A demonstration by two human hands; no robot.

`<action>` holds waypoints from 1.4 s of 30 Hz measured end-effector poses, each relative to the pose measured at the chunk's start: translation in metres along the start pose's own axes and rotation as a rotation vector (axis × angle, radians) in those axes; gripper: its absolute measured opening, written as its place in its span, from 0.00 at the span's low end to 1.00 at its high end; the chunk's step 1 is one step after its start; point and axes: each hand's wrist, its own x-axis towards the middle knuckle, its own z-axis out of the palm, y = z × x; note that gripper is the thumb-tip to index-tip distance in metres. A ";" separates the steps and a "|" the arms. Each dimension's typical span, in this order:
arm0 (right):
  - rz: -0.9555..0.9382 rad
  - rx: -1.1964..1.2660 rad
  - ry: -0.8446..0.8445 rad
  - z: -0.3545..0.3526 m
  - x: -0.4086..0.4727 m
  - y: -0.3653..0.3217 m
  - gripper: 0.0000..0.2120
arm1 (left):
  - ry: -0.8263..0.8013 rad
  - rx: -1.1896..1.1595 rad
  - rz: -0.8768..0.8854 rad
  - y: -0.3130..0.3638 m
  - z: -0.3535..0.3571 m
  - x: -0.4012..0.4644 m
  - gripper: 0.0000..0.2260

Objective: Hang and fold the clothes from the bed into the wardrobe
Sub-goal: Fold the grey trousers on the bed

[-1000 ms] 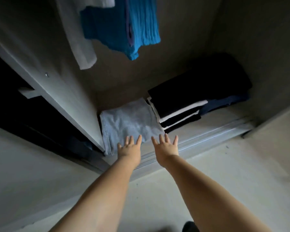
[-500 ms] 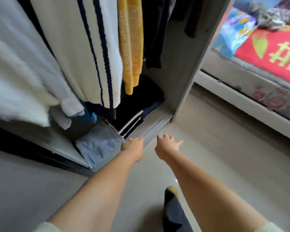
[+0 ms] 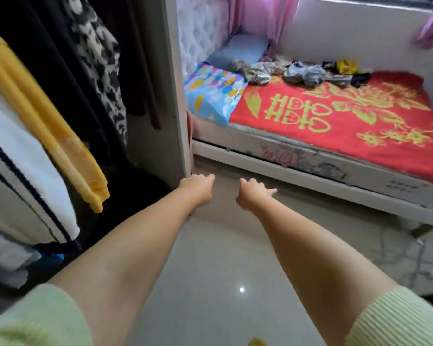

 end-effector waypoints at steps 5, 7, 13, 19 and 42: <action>-0.047 -0.069 0.030 -0.057 0.032 0.118 0.30 | 0.033 0.007 0.073 0.102 -0.033 0.051 0.20; -0.043 -0.112 0.023 -0.074 0.040 0.159 0.31 | 0.040 0.041 0.124 0.134 -0.044 0.067 0.21; 0.054 -0.077 0.064 -0.118 0.077 0.256 0.31 | 0.095 0.117 0.209 0.211 -0.091 0.136 0.21; 0.123 -0.010 0.011 -0.137 0.130 0.318 0.29 | 0.081 0.130 0.298 0.271 -0.106 0.218 0.20; 0.289 0.085 0.063 -0.322 0.488 0.538 0.27 | 0.057 0.136 0.426 0.463 -0.222 0.654 0.24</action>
